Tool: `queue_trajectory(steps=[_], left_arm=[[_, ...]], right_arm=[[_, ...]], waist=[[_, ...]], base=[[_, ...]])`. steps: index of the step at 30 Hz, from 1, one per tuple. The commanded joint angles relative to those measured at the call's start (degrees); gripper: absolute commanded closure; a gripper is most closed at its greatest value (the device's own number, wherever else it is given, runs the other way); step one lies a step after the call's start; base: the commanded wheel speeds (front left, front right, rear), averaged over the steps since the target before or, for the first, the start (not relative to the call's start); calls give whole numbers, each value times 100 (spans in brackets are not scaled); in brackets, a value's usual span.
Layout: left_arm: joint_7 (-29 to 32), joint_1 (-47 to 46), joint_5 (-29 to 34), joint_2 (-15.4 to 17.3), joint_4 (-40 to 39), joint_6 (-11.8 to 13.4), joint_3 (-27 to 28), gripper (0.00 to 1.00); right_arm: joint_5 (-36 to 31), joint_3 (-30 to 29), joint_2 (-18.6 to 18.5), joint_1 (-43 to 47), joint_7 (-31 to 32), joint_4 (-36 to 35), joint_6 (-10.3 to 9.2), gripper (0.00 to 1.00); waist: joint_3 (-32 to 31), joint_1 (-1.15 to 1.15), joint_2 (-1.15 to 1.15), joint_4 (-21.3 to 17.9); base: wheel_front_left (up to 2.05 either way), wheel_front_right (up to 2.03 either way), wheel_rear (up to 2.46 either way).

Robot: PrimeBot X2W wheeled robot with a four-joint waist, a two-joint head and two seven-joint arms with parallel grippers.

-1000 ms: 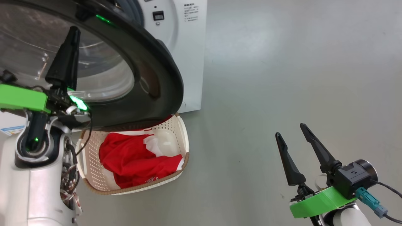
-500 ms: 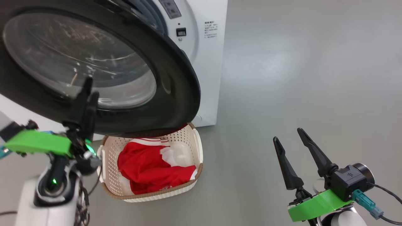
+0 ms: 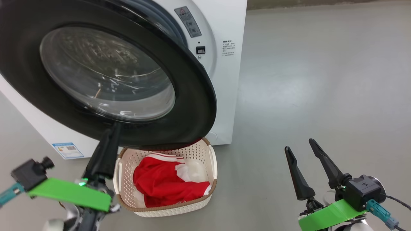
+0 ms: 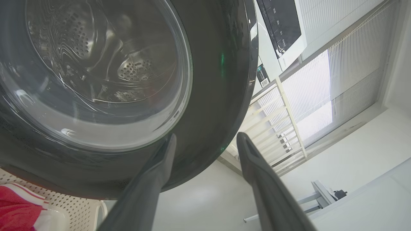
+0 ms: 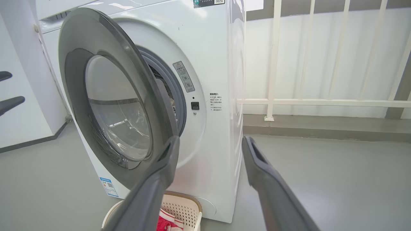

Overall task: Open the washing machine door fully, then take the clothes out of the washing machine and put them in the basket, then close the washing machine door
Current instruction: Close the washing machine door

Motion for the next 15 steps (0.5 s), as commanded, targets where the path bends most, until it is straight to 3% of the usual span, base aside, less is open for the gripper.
queue_trajectory(steps=[1,8,15], left_arm=[[-205,57,364,214,-270,-96,58,0],[-953,692,1813,644,-376,-119,-317,0],[-1632,1164,3214,902,-331,238,-605,0]], right_arm=[[-22,93,-4,-5,-38,-159,36,0],[-63,-102,-4,184,-38,-234,36,0],[-144,-308,-4,294,-38,-322,36,0]], waist=[[-117,0,0,54],[-352,0,0,49],[-484,0,0,28]], base=[[0,0,0],[0,0,0],[0,0,0]])
